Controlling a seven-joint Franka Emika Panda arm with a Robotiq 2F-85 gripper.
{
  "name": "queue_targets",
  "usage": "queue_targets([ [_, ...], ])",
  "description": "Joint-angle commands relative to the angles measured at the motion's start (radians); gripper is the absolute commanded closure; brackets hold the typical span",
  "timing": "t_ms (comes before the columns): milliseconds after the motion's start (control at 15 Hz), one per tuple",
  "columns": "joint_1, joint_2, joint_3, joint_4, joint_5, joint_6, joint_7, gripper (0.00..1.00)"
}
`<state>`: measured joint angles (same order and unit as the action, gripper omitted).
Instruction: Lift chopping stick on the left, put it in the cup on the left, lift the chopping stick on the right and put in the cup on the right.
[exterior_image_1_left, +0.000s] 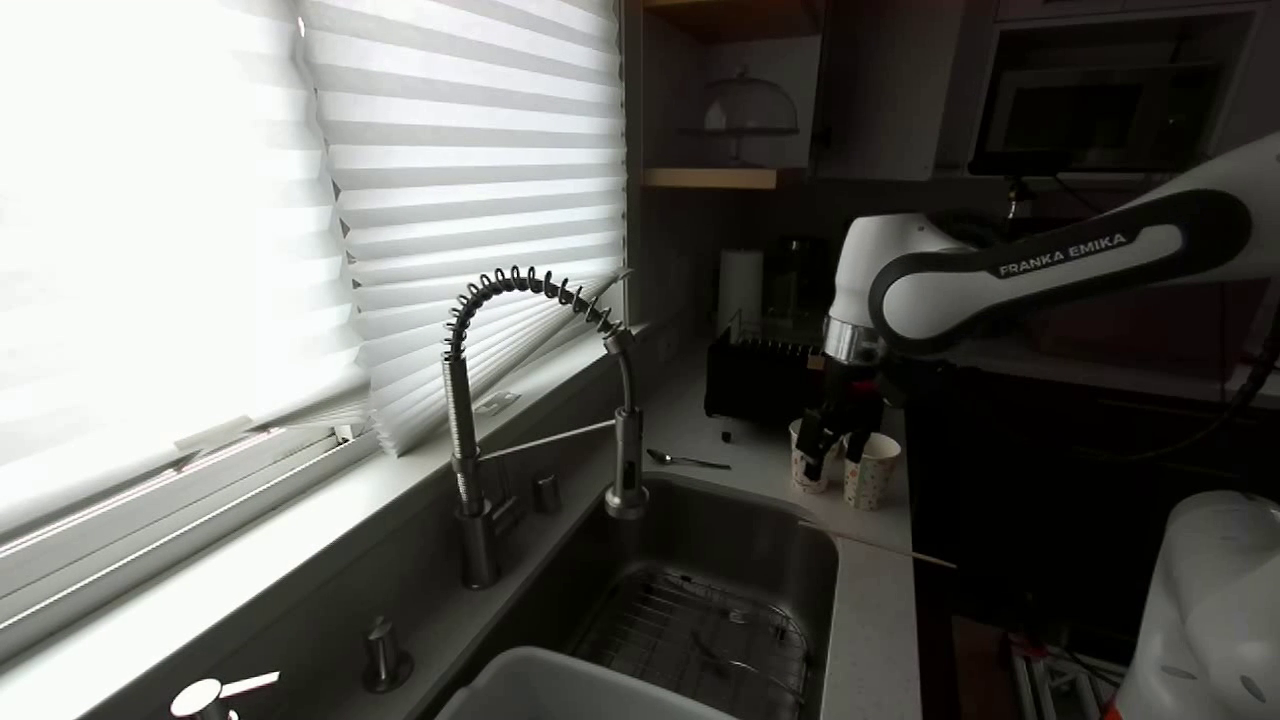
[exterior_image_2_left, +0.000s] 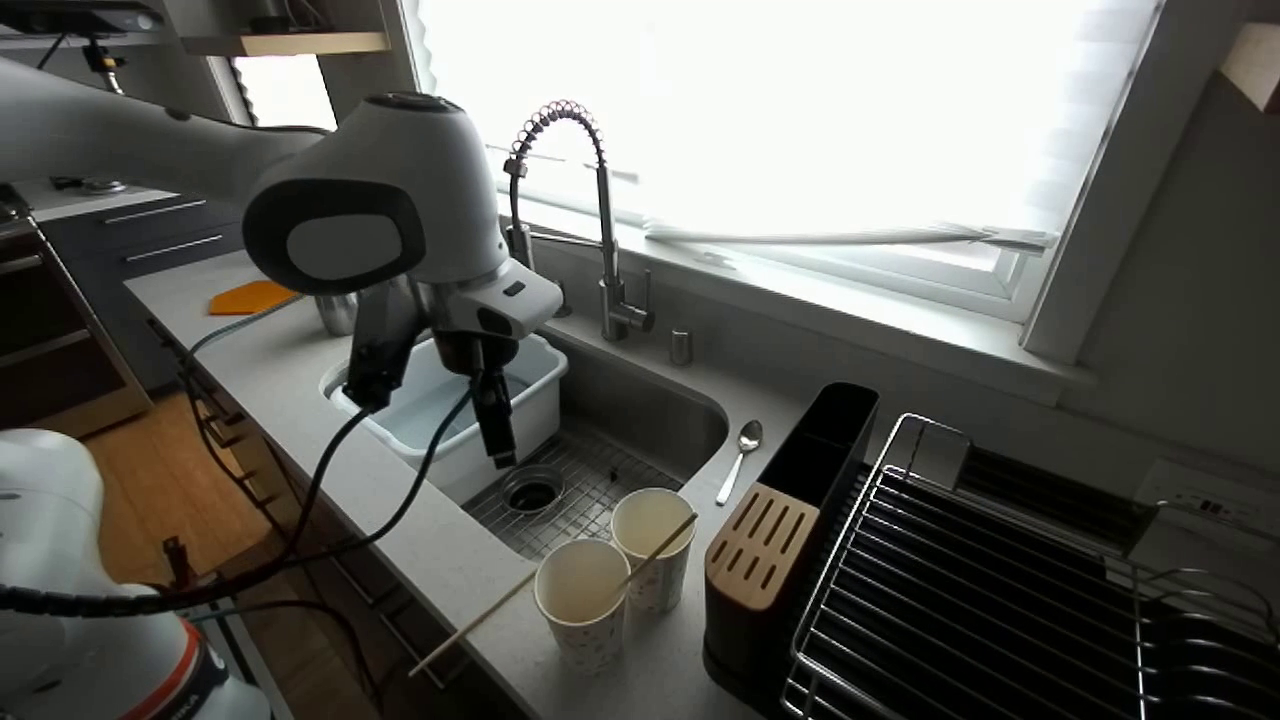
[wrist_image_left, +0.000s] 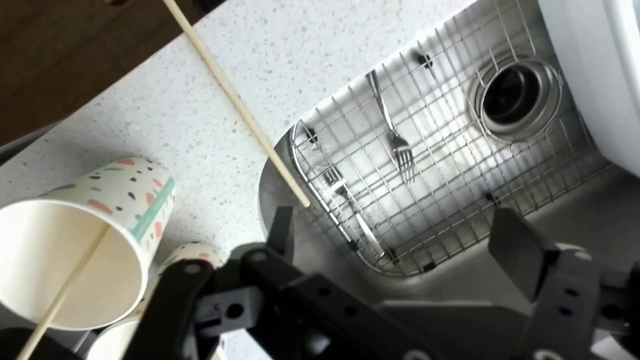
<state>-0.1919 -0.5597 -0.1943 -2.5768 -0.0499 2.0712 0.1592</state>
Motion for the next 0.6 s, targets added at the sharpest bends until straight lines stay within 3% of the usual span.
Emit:
queue_targets([
  [0,0.004,0.064,-0.006,-0.04,-0.002,0.029,-0.131,0.0],
  [533,-0.037,0.179,0.009,-0.083,-0.089,0.161,-0.165,0.0],
])
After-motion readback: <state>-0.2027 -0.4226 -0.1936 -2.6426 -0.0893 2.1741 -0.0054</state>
